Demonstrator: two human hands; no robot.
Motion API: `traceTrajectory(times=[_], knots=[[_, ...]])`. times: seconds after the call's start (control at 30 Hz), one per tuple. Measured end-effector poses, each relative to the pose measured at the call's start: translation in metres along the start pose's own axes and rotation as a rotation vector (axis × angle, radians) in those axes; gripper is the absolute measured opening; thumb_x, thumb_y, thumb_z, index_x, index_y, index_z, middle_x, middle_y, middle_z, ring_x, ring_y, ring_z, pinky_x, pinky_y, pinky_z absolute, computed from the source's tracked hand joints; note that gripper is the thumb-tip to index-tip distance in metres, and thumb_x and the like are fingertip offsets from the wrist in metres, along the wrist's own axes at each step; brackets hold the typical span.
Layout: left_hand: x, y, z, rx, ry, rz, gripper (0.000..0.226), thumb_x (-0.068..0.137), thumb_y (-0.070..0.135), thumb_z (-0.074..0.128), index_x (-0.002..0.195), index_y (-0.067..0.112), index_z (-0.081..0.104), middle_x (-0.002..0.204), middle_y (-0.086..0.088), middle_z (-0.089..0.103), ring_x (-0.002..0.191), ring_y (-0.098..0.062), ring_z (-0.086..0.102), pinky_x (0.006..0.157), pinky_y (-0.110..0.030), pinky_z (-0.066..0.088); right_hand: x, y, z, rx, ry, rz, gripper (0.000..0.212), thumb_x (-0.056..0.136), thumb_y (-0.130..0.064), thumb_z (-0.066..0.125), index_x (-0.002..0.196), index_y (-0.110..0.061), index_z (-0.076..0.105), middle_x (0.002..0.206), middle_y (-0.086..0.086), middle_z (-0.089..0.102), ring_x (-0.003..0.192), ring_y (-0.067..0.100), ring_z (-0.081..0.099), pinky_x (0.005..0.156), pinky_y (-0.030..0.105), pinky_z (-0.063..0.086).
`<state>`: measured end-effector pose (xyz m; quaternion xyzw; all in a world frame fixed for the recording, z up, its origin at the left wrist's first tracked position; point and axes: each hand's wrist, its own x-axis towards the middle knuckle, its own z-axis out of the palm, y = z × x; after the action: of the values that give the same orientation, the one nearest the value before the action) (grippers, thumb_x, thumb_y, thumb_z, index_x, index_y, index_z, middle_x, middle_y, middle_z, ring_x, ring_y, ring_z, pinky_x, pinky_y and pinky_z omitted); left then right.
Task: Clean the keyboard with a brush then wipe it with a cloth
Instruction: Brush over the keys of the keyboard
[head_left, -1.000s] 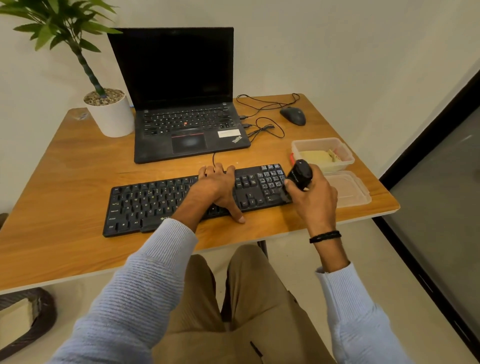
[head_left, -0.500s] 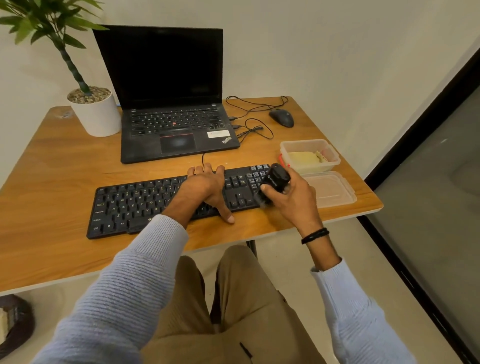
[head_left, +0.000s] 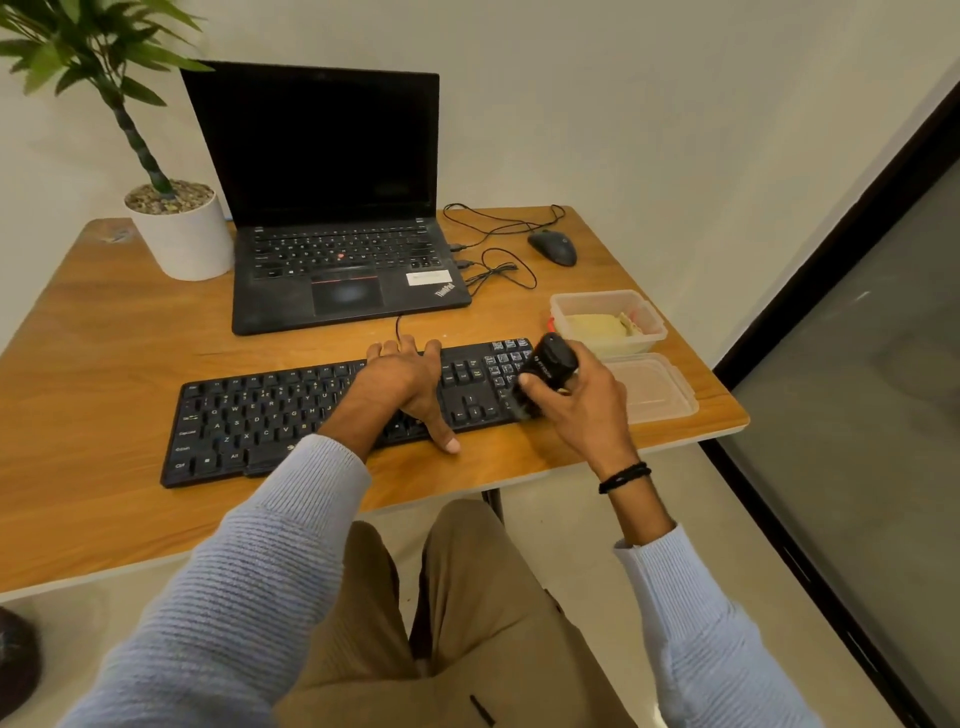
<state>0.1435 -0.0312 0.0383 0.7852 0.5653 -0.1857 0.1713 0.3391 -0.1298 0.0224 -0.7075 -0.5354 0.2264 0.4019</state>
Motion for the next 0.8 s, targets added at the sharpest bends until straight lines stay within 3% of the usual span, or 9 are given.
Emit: traceTrajectory(times=[0.03, 0.1, 0.17, 0.23, 0.37, 0.5, 0.57, 0.7, 0.8], knots=[[-0.001, 0.001, -0.001, 0.002, 0.001, 0.003, 0.149, 0.052, 0.066, 0.09, 0.162, 0.022, 0.001, 0.168, -0.019, 0.007, 0.154, -0.042, 0.009, 0.123, -0.057, 0.01, 0.001, 0.001, 0.0, 0.038, -0.024, 0.008, 0.049, 0.083, -0.032, 0.076, 0.127, -0.023, 0.057, 0.11, -0.011, 0.066, 0.095, -0.003, 0.061, 0.093, 0.026, 0.051], [-0.003, 0.002, -0.001, 0.0, 0.01, 0.005, 0.148, 0.053, 0.065, 0.091, 0.162, 0.021, 0.001, 0.168, -0.019, 0.009, 0.153, -0.042, 0.01, 0.123, -0.056, 0.01, 0.008, 0.008, -0.004, 0.01, 0.132, 0.041, 0.047, 0.082, -0.033, 0.076, 0.124, -0.023, 0.058, 0.113, -0.003, 0.07, 0.102, 0.009, 0.064, 0.096, 0.031, 0.051], [-0.005, 0.0, 0.001, -0.013, 0.014, 0.005, 0.148, 0.053, 0.065, 0.091, 0.162, 0.022, 0.0, 0.167, -0.019, 0.009, 0.153, -0.042, 0.01, 0.123, -0.056, 0.009, 0.01, 0.013, -0.011, -0.066, 0.309, 0.065, 0.046, 0.083, -0.032, 0.075, 0.124, -0.02, 0.058, 0.111, 0.0, 0.07, 0.105, 0.015, 0.063, 0.094, 0.026, 0.045], [-0.005, -0.001, 0.001, -0.02, 0.012, 0.004, 0.149, 0.053, 0.064, 0.091, 0.162, 0.022, -0.001, 0.167, -0.019, 0.009, 0.153, -0.042, 0.01, 0.124, -0.057, 0.008, 0.008, 0.012, -0.016, -0.006, 0.348, 0.049, 0.049, 0.083, -0.03, 0.076, 0.127, -0.019, 0.057, 0.106, -0.002, 0.068, 0.099, 0.011, 0.061, 0.09, 0.021, 0.044], [-0.004, 0.001, -0.001, -0.009, 0.005, 0.007, 0.149, 0.053, 0.064, 0.091, 0.162, 0.022, -0.001, 0.168, -0.018, 0.008, 0.153, -0.042, 0.009, 0.123, -0.056, 0.009, 0.005, 0.014, -0.018, 0.143, 0.333, 0.038, 0.056, 0.08, -0.032, 0.079, 0.129, -0.022, 0.053, 0.105, -0.009, 0.065, 0.098, 0.01, 0.064, 0.089, 0.03, 0.055], [-0.003, 0.0, 0.001, -0.014, 0.006, -0.001, 0.149, 0.052, 0.065, 0.091, 0.162, 0.023, -0.001, 0.168, -0.019, 0.007, 0.153, -0.042, 0.009, 0.123, -0.057, 0.009, 0.002, 0.021, -0.007, 0.314, 0.089, 0.12, 0.057, 0.074, -0.036, 0.082, 0.124, -0.031, 0.055, 0.112, -0.006, 0.068, 0.102, 0.01, 0.067, 0.082, 0.043, 0.06], [-0.002, -0.001, 0.002, -0.025, 0.009, -0.001, 0.15, 0.051, 0.064, 0.092, 0.162, 0.025, -0.001, 0.168, -0.018, 0.007, 0.153, -0.042, 0.009, 0.123, -0.057, 0.01, -0.004, 0.022, -0.002, 0.17, 0.136, 0.095, 0.051, 0.077, -0.034, 0.081, 0.122, -0.027, 0.057, 0.106, -0.011, 0.067, 0.096, 0.006, 0.066, 0.087, 0.037, 0.058], [0.0, -0.002, 0.004, -0.043, 0.012, -0.004, 0.151, 0.05, 0.063, 0.093, 0.162, 0.025, -0.001, 0.167, -0.017, 0.009, 0.153, -0.042, 0.009, 0.123, -0.058, 0.011, -0.022, 0.021, 0.004, 0.103, 0.505, 0.005, 0.047, 0.081, -0.031, 0.078, 0.122, -0.02, 0.059, 0.103, -0.008, 0.068, 0.092, 0.007, 0.067, 0.083, 0.027, 0.056], [0.001, -0.001, 0.003, -0.037, 0.01, -0.004, 0.15, 0.05, 0.063, 0.093, 0.162, 0.025, 0.001, 0.167, -0.017, 0.01, 0.153, -0.042, 0.011, 0.123, -0.058, 0.013, -0.028, 0.02, 0.011, 0.145, 0.295, -0.005, 0.048, 0.081, -0.033, 0.078, 0.124, -0.023, 0.06, 0.101, -0.015, 0.067, 0.089, -0.007, 0.063, 0.078, 0.016, 0.054]])
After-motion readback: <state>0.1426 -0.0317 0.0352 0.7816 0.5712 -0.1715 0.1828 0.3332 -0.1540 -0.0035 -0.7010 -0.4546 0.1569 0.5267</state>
